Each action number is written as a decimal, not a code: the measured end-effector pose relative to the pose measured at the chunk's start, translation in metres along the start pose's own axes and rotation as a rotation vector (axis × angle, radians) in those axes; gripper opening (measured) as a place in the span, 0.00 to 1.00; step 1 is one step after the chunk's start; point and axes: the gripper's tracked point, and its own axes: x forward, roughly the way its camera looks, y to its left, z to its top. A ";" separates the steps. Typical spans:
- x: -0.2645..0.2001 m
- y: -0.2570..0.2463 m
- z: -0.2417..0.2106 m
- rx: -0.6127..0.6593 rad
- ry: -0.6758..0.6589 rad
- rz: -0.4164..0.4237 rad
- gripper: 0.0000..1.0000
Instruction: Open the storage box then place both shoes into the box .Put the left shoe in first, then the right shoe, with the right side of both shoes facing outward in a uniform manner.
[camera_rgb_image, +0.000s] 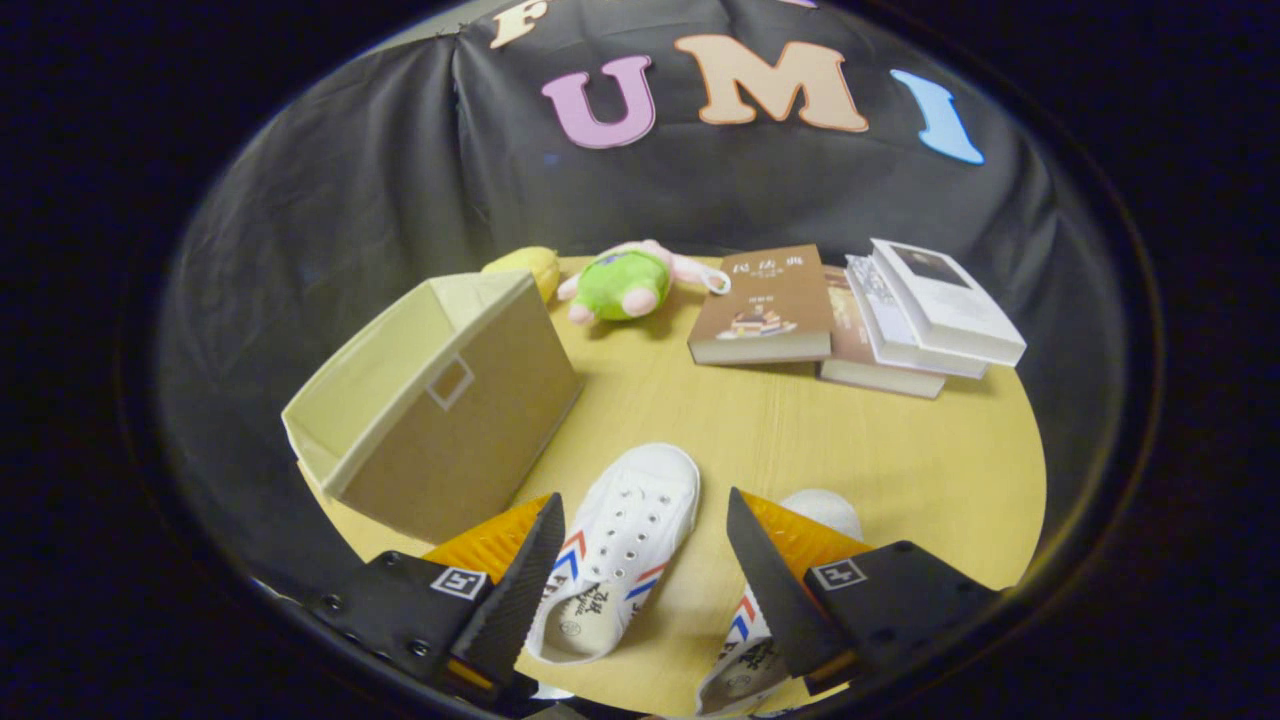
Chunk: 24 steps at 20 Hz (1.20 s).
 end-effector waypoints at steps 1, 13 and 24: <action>0.003 -0.001 -0.009 -0.003 0.023 0.000 1.00; 0.033 -0.002 -0.078 0.056 0.229 0.038 0.82; 0.035 0.005 -0.081 0.273 0.295 0.029 0.09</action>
